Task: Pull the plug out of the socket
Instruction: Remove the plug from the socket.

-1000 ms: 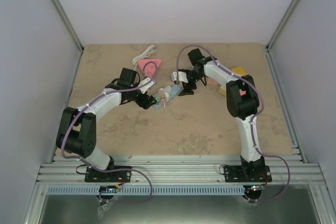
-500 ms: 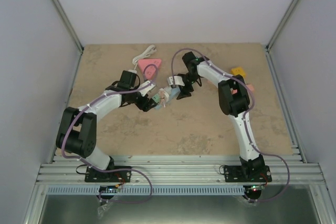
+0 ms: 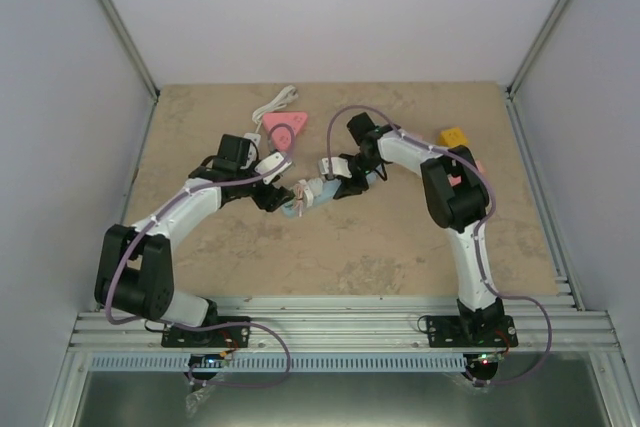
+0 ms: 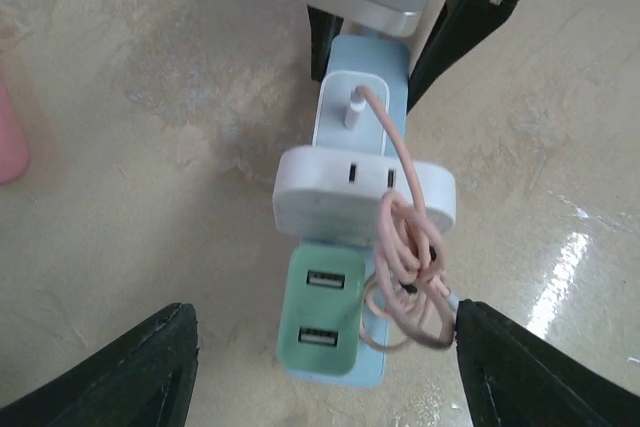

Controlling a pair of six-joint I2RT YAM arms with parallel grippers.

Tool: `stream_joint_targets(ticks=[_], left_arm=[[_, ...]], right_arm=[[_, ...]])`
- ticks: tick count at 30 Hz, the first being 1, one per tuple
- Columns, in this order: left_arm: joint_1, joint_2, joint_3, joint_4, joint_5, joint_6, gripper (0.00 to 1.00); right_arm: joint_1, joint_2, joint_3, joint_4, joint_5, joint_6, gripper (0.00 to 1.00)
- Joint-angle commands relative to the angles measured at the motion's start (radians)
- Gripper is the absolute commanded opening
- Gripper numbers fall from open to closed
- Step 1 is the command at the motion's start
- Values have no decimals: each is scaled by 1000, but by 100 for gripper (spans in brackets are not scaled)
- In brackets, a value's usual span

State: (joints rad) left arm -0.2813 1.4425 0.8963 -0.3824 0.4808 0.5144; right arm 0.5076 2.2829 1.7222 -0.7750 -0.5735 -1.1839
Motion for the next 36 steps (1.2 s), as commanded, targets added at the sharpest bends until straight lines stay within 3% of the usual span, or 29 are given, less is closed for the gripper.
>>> stream_joint_targets(ticks=[1, 5, 12, 17, 36], left_arm=[[5, -4, -20, -36, 44, 85, 70], [8, -6, -32, -32, 18, 115, 63], [49, -55, -82, -49, 52, 182, 61], [59, -45, -79, -36, 4, 183, 59], [57, 144, 40, -83, 83, 214, 37]], right_arm=[[33, -65, -93, 83, -19, 89, 40], [34, -79, -122, 107, -31, 100, 38], [31, -62, -116, 102, -22, 95, 37], [32, -53, -110, 95, -22, 90, 37], [31, -51, -103, 90, -17, 86, 37]])
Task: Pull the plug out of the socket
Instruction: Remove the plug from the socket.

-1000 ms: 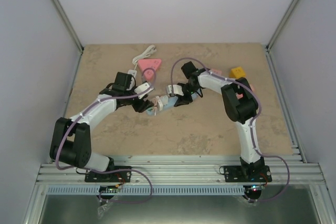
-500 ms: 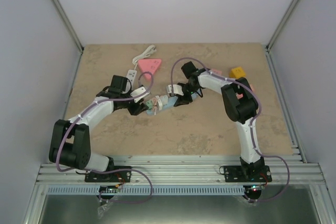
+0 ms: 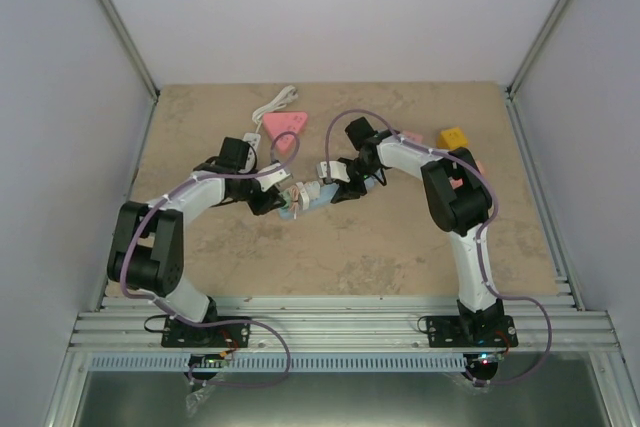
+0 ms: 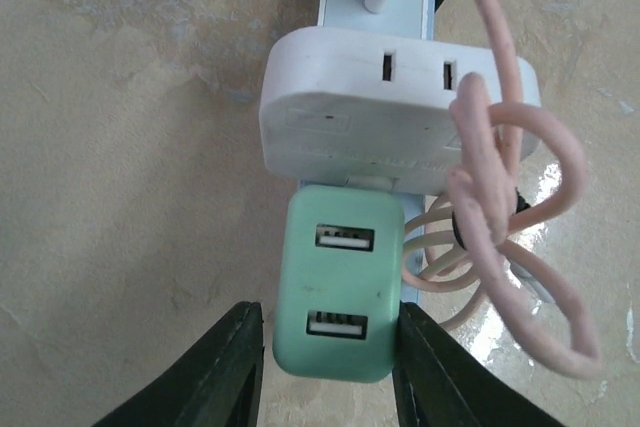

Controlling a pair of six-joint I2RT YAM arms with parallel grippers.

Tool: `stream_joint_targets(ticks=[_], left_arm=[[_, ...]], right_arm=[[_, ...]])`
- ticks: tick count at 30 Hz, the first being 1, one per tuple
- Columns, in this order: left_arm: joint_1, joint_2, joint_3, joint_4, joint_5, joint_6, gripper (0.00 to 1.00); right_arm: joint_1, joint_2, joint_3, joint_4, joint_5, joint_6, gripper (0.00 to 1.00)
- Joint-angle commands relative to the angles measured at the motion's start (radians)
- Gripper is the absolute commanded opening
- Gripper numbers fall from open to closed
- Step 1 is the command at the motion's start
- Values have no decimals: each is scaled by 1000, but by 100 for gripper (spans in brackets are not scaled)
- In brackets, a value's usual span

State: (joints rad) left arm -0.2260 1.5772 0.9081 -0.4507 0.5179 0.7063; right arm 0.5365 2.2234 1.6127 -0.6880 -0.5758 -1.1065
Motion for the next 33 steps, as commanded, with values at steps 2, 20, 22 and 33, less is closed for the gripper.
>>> stream_joint_targets(ticks=[2, 20, 22, 33], left_arm=[[0, 7, 26, -9, 59, 20, 36], [-30, -30, -35, 74, 6, -24, 0], [-30, -40, -48, 89, 2, -24, 0], [5, -42, -33, 56, 76, -17, 0]], right_arm=[[2, 11, 7, 3, -13, 7, 37], [2, 25, 16, -12, -3, 3, 36], [2, 25, 14, -12, 0, 2, 36], [2, 30, 9, -11, 15, -4, 36]])
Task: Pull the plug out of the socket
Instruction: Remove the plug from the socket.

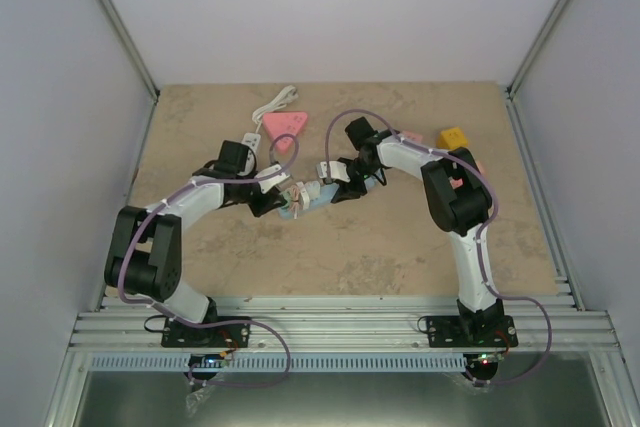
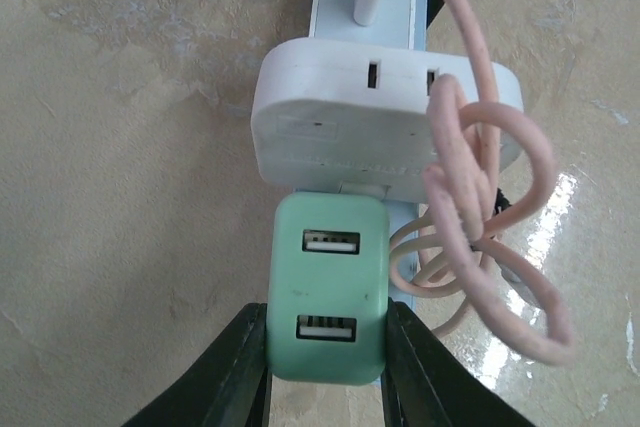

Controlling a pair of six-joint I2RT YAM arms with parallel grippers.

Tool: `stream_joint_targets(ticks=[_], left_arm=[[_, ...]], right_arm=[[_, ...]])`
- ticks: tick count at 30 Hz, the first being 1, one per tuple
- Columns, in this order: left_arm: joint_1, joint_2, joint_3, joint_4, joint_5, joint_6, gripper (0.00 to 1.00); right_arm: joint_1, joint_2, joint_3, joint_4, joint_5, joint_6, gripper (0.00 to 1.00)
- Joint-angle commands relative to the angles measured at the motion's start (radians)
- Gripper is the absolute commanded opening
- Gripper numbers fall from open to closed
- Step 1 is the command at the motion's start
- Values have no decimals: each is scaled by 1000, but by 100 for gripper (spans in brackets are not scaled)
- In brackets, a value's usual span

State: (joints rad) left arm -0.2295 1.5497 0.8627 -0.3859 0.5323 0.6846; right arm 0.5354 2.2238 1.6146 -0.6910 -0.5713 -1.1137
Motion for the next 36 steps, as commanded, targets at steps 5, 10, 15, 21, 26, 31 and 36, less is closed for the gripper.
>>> stream_joint_targets(ticks=[5, 10, 15, 21, 26, 31, 36], left_arm=[[9, 11, 43, -43, 61, 17, 0], [7, 40, 98, -77, 25, 5, 0], [6, 5, 81, -52, -4, 1, 0], [5, -59, 20, -2, -4, 11, 0], [8, -48, -1, 15, 17, 13, 0], [30, -1, 39, -43, 104, 25, 0], [39, -8, 21, -17, 108, 20, 0]], right_arm=[[3, 30, 4, -10, 17, -5, 33], [3, 28, 6, -16, 14, -9, 27], [5, 28, 6, -24, 9, -22, 19], [5, 30, 6, -29, 8, -26, 14], [5, 31, 3, -30, 17, -27, 13], [5, 31, -2, -23, 29, -27, 9], [5, 34, -5, -23, 36, -27, 6]])
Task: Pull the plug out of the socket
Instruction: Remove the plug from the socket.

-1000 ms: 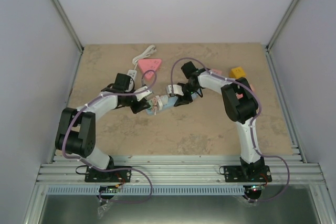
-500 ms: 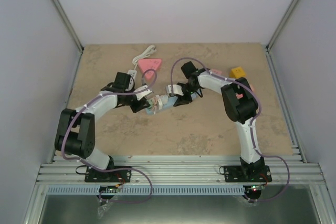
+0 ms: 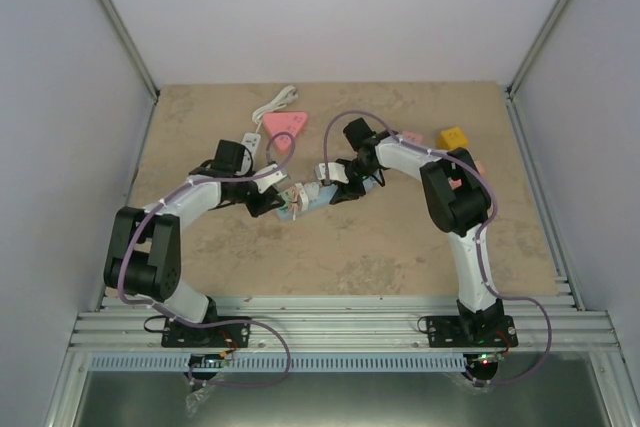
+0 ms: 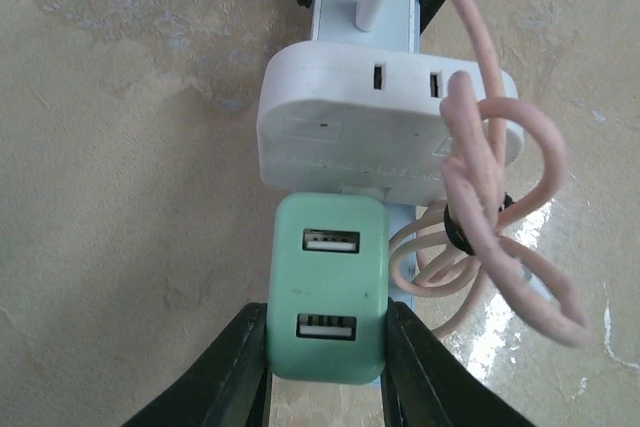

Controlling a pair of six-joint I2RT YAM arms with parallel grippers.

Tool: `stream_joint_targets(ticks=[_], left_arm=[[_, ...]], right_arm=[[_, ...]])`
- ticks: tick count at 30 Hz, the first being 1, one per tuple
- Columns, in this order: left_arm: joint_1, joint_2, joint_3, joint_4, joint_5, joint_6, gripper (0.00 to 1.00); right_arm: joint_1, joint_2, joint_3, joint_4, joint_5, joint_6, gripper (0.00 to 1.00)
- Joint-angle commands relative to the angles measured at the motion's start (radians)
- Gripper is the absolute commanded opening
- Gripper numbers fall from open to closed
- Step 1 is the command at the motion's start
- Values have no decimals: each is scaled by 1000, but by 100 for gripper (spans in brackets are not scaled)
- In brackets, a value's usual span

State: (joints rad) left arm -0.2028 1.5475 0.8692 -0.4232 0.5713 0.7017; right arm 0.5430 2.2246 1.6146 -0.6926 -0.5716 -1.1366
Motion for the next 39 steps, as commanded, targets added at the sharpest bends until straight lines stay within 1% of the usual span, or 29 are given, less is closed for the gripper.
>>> stream_joint_targets(ticks=[1, 6, 15, 21, 24, 28, 32, 35, 39], left_arm=[[15, -9, 9, 24, 74, 3, 0], [28, -10, 6, 25, 88, 2, 0], [28, 72, 124, -143, 168, 34, 0], [28, 107, 138, -170, 144, 54, 0], [28, 77, 121, -108, 78, 13, 0], [26, -19, 50, 9, 12, -20, 0], [26, -104, -1, 78, -25, -34, 0], [26, -129, -22, 101, -27, -37, 0], [26, -111, -30, 100, 2, -31, 0]], right_arm=[[-3, 34, -4, -21, 38, -4, 5], [-3, 39, -5, -20, 48, -3, 1], [-3, 35, -11, -6, 58, 3, 1], [-3, 33, -12, -2, 59, 3, 1], [-3, 35, -13, -2, 59, 1, 1], [-3, 37, -12, -2, 62, 2, 0], [-3, 39, -12, -2, 62, 3, 1], [-3, 40, -12, -2, 62, 4, 1], [-3, 37, -12, -3, 62, 6, 1]])
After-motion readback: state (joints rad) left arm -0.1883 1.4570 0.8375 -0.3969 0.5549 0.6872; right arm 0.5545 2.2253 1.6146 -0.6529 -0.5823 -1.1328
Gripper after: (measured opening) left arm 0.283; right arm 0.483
